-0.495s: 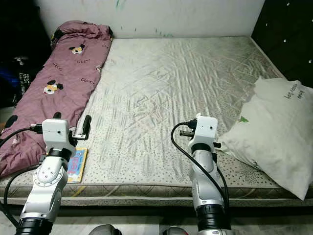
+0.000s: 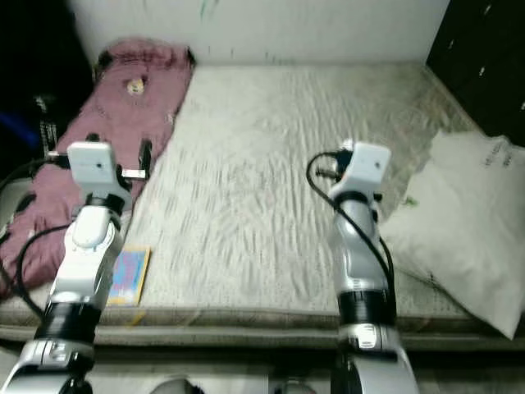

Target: Clean up the room

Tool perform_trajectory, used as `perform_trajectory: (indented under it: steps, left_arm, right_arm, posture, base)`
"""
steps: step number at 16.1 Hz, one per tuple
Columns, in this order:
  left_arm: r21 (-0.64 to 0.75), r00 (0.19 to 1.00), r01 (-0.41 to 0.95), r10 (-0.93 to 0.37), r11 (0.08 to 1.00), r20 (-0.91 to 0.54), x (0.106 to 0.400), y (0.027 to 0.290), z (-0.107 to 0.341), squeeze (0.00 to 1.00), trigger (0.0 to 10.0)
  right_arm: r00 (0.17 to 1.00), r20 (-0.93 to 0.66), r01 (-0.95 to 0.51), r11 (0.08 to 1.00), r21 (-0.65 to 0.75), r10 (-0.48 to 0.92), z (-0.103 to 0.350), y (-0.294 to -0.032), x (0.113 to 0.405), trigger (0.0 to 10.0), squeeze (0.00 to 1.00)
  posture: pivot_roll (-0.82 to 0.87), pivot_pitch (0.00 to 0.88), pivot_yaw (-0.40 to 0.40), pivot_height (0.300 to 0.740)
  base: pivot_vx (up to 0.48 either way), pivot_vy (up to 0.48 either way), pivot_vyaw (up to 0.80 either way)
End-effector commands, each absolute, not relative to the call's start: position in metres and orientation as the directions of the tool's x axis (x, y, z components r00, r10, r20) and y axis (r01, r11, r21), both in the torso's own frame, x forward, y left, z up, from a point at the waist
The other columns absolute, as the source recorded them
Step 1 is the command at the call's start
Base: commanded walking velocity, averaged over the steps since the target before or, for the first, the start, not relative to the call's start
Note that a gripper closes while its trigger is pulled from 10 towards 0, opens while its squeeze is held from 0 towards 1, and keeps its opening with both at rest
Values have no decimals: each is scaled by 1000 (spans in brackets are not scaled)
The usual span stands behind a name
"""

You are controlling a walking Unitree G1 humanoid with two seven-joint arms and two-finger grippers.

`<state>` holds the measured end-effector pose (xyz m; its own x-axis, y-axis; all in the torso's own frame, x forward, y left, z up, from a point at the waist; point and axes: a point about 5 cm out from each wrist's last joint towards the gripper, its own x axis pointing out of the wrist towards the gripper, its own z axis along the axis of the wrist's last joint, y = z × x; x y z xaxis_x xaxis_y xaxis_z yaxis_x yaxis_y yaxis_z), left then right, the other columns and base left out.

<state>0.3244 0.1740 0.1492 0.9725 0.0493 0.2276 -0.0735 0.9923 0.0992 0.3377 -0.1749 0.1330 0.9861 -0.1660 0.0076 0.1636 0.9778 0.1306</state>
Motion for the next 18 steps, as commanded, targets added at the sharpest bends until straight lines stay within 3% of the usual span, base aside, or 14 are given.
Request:
perform_trajectory:
  steps: [1,3,13,18]
  left_arm:
    - [93,987,-70,56,993,149,316,178,132,0,10000]
    - [101,990,-54,40,993,133,311,175,125,0,10000]
    - [105,990,-132,126,986,60,283,189,96,0,10000]
    - [46,995,-99,100,994,-13,278,183,87,0,10000]
  right_arm:
    - [987,-51,155,982,112,-150,119,-167,330,10000,0]
    - [995,26,94,996,0,-94,124,-156,328,10000,0]
    - [995,-21,98,995,2,-98,100,-161,305,10000,0]
    - [992,-61,108,994,16,-107,95,-157,301,10000,0]
  posture:
    - [14,0,59,740]
    - [33,0,49,740]
    - [58,0,2,740]
    - [44,0,18,740]
  base:
    - [0,0,0]
    - [0,0,0]
    - [0,0,0]
    - [0,0,-800]
